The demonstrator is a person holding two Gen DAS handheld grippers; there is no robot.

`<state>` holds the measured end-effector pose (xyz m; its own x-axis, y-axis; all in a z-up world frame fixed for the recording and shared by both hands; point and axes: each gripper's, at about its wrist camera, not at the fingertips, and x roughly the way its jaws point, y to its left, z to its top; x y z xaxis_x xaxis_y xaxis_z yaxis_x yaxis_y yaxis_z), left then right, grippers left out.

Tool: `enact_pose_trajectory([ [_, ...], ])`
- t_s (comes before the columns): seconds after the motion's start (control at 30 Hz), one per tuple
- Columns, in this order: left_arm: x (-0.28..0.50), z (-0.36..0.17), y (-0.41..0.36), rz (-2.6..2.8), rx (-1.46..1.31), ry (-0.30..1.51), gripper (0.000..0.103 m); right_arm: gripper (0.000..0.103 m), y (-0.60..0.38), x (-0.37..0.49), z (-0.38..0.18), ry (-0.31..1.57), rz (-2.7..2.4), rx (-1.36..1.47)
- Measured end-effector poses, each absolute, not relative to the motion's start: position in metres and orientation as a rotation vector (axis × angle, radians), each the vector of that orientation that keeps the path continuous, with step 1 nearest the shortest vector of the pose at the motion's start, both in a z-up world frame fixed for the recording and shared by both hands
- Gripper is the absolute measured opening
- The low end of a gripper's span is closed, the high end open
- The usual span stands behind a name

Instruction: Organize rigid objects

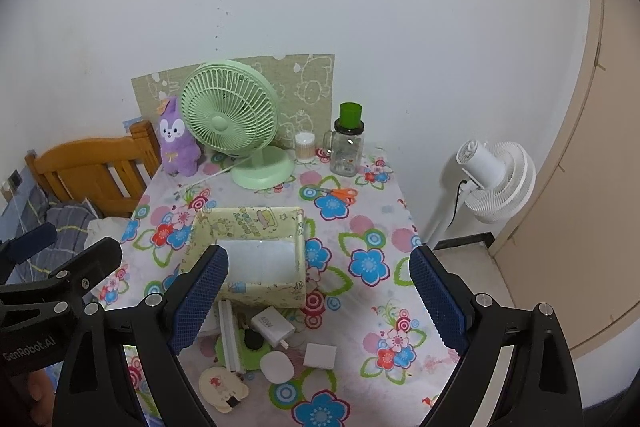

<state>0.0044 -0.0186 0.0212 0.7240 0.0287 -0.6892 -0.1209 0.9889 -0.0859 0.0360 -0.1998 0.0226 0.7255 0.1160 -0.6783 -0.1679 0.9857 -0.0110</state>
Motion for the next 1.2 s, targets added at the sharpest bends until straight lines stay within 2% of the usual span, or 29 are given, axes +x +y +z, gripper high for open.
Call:
enact_pose_trajectory([
  [1.2,0.0063,0.0217,-0.0201,0.11,-0.064,0.77,0.103,0.094,-0.1957,0.032,0.0247,0.727,0.123,-0.091],
])
